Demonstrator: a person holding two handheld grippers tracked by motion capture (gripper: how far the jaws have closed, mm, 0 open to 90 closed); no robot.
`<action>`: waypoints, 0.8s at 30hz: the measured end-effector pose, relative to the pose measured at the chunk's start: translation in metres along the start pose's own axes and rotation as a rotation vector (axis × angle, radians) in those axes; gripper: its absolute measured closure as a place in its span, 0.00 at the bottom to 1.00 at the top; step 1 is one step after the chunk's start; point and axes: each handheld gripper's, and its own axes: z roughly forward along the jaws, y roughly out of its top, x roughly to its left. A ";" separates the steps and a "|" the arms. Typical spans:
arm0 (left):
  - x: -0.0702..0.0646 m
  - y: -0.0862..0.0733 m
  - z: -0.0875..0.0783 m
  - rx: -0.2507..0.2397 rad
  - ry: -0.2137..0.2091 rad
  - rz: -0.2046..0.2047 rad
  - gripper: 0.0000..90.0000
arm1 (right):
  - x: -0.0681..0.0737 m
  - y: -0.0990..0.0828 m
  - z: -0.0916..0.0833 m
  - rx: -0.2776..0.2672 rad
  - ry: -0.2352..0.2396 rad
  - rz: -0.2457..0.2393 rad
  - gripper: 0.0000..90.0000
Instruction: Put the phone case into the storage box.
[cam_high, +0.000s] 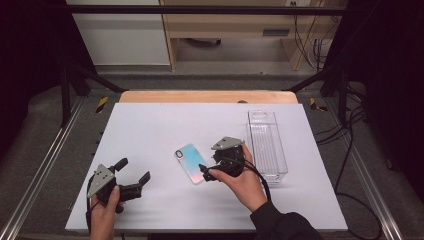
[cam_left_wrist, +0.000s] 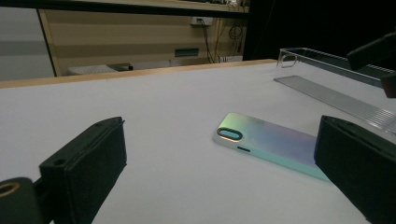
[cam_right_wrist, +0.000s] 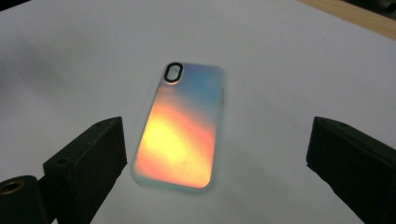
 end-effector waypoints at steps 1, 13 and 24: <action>0.001 0.000 -0.001 -0.003 0.000 -0.004 0.02 | 0.000 -0.002 0.002 0.007 0.001 0.000 0.06; 0.005 0.001 -0.003 -0.018 0.015 -0.021 0.02 | 0.009 -0.019 0.025 0.069 0.018 0.028 0.06; 0.004 0.001 -0.003 -0.014 0.011 -0.020 0.02 | 0.016 -0.017 0.043 0.082 0.017 0.077 0.06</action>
